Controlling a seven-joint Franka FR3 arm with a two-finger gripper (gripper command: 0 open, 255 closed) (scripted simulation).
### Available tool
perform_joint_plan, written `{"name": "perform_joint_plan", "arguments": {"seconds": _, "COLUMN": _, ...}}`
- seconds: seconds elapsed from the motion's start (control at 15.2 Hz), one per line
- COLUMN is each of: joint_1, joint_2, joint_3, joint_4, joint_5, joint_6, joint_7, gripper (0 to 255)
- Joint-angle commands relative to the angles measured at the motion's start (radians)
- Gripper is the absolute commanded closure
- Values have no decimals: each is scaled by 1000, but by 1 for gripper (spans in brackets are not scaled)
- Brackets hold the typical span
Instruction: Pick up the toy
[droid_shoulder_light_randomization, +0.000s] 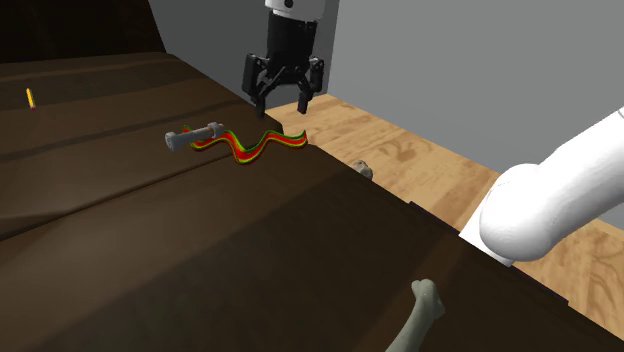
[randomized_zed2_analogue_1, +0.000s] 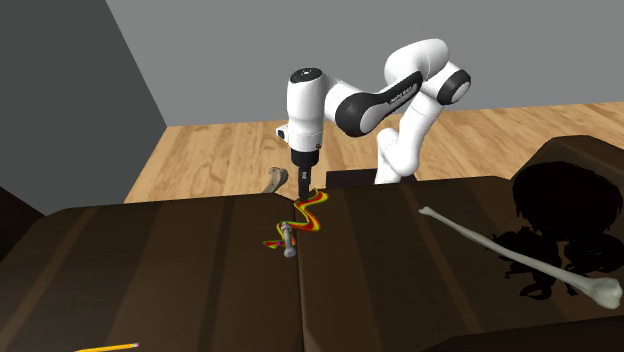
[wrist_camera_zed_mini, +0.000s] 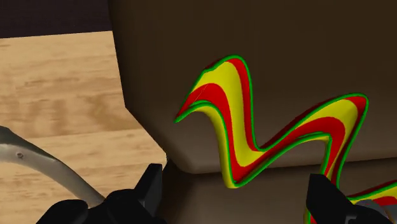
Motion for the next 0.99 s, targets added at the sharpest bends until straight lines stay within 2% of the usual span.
{"name": "perform_joint_plan", "arguments": {"seconds": 0.0, "joint_1": 5, "joint_2": 62, "joint_3": 40, "joint_4": 52, "joint_5": -8, "joint_6": 6, "joint_7": 68, "gripper": 0}}
{"name": "perform_joint_plan", "arguments": {"seconds": 0.33, "joint_1": 26, "joint_2": 251, "joint_3": 127, "joint_4": 216, "joint_5": -69, "joint_6": 14, "joint_7": 236, "gripper": 0}}
{"name": "perform_joint_plan", "arguments": {"seconds": 0.4, "joint_1": 29, "joint_2": 259, "joint_3": 129, "joint_4": 223, "joint_5": -73, "joint_6": 13, "joint_7": 244, "gripper": 0}}
{"name": "perform_joint_plan", "arguments": {"seconds": 0.92, "joint_1": 31, "joint_2": 259, "joint_3": 131, "joint_4": 121, "joint_5": -69, "joint_6": 115, "joint_7": 235, "gripper": 0}}
